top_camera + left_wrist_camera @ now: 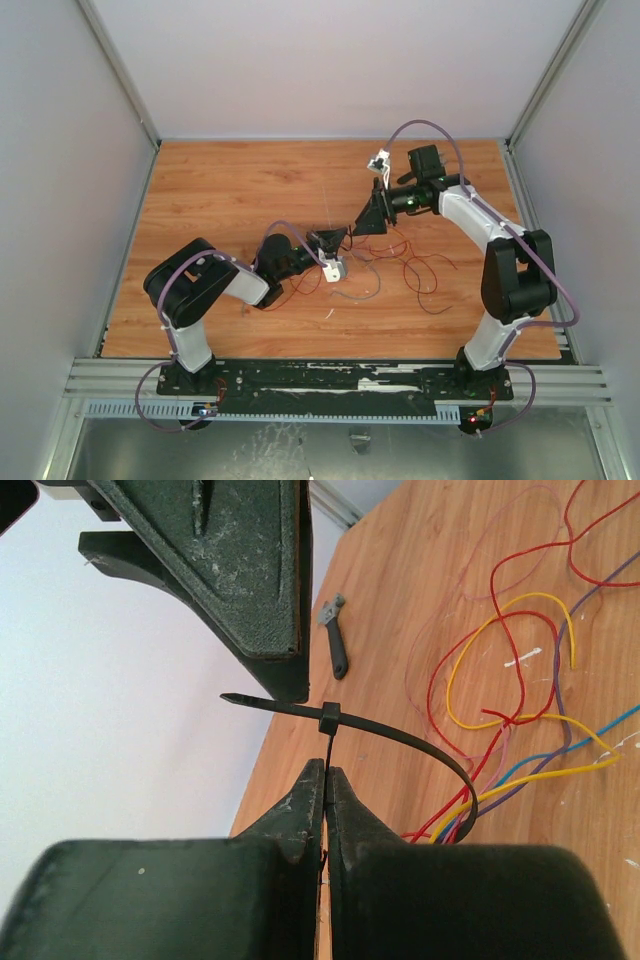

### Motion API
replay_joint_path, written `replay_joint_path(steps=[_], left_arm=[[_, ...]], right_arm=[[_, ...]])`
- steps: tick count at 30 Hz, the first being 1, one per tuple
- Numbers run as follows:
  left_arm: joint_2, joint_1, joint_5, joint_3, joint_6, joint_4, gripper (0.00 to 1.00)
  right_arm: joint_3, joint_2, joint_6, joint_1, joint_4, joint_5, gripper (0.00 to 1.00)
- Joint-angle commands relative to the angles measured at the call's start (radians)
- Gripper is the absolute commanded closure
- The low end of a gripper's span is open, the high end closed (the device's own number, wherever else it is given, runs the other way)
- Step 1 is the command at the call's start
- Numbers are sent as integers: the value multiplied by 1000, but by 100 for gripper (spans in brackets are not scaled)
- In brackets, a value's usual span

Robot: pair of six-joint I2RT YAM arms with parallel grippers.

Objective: Zip-tie the wires
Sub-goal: Tie the cable at the center of the board.

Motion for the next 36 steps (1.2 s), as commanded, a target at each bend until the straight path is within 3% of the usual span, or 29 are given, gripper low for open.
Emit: replay_joint_path(steps=[1, 8, 15, 23, 36], left_arm=[[18, -1, 16, 4, -18, 46, 100], [14, -1, 14, 2, -25, 41, 100], [15, -1, 13, 5, -25, 41, 100], [10, -1, 19, 0, -21, 41, 100], [8, -6, 33, -37, -18, 52, 100]], right_arm=[[-3, -4, 12, 25, 44, -4, 43], [5, 19, 34, 53, 63, -2, 47], [1, 30, 29, 58, 51, -7, 63], [36, 40, 14, 57, 19, -12, 100], [128, -3, 141, 57, 110, 30, 100]])
